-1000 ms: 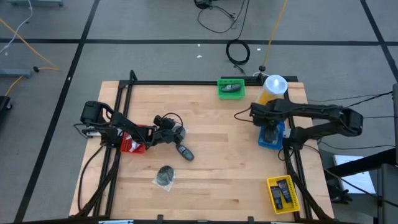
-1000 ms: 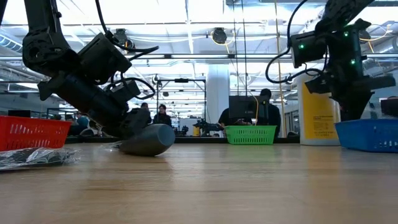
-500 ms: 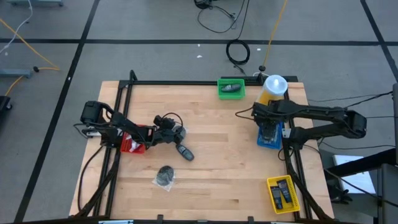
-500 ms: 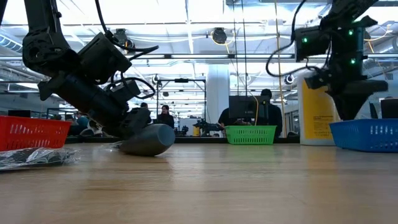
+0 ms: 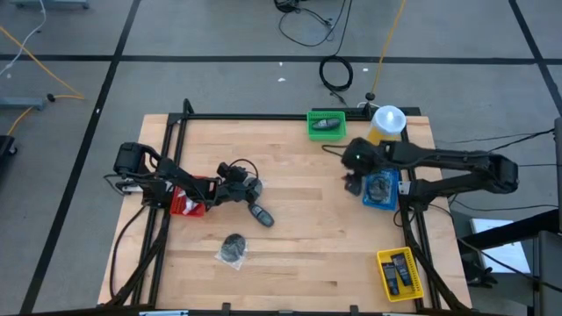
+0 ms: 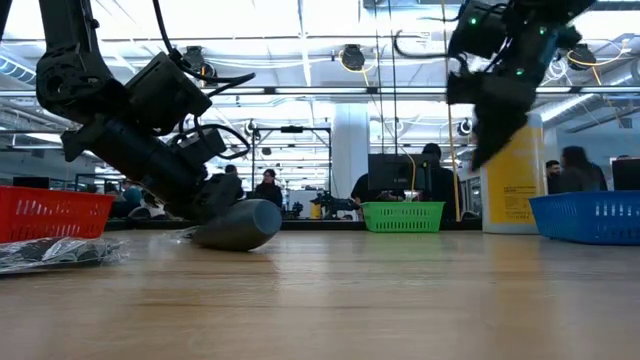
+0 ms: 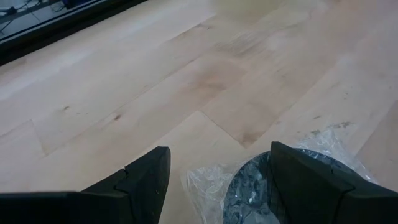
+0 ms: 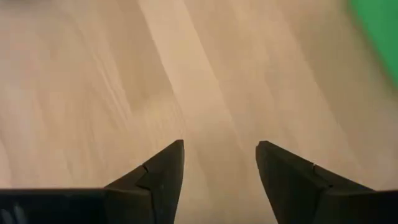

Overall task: Pick & Place Travel size toiletries
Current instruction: Put the black hairbrush into the blue bin

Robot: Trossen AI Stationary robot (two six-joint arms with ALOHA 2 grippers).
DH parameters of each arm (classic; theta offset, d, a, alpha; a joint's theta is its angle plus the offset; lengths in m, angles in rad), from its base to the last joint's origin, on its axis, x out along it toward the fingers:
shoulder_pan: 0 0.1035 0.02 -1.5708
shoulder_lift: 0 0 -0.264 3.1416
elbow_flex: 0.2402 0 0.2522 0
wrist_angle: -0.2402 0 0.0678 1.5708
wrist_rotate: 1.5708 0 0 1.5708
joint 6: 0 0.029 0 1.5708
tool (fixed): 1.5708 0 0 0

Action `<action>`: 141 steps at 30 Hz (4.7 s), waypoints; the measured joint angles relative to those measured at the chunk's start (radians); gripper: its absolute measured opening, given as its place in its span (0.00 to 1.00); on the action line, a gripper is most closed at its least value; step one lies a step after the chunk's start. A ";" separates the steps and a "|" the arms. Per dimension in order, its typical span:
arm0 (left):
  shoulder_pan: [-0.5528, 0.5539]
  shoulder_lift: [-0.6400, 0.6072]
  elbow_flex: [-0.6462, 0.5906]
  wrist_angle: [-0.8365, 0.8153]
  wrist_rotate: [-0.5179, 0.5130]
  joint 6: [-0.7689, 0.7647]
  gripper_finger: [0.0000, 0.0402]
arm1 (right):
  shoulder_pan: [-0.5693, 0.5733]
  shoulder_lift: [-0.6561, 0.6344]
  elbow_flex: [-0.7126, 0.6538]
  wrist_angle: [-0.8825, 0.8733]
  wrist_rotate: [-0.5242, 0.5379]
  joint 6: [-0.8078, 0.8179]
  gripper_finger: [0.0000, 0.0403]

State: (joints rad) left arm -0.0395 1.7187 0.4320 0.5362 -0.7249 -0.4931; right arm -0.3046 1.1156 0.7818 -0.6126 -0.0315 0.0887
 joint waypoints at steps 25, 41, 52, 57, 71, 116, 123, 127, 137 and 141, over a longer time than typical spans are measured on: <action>0.082 -0.321 0.001 -0.488 0.466 -0.334 0.68 | 0.298 0.560 -0.432 1.753 0.109 -0.074 0.42; 0.080 -0.131 0.001 0.027 0.546 -0.068 0.03 | 0.300 0.562 -0.429 1.752 0.104 -0.078 0.42; 0.166 -0.132 0.067 0.203 0.750 -0.110 0.01 | 0.374 0.562 -0.302 1.574 0.116 -0.671 0.46; 0.197 -0.132 0.096 0.198 0.777 -0.151 0.01 | 0.406 0.562 -0.221 1.443 0.181 -1.043 0.58; 0.197 -0.132 0.177 0.200 0.812 -0.202 0.02 | 0.369 0.562 -0.210 1.512 0.288 -1.790 0.62; -0.110 0.127 0.156 0.120 0.017 0.148 0.38 | 0.596 -0.270 0.005 -0.432 0.368 1.288 0.06; -0.105 0.123 0.156 0.115 0.051 0.159 0.38 | 0.649 -0.311 0.005 -0.688 0.375 1.574 0.07; -0.105 0.123 0.156 0.109 0.053 0.160 0.38 | 0.661 -0.320 0.012 -0.784 0.450 1.707 0.07; -0.105 0.123 0.156 0.092 0.061 0.159 0.38 | 0.662 -0.329 -0.033 -0.865 0.659 1.829 0.08; -0.105 0.123 0.157 0.087 0.070 0.158 0.38 | 0.659 -0.300 -0.034 -0.861 0.658 1.830 0.08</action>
State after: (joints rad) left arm -0.1448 1.8416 0.5888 0.6233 -0.6553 -0.3347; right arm 0.3546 0.8157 0.7479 -1.4738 0.6266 1.9184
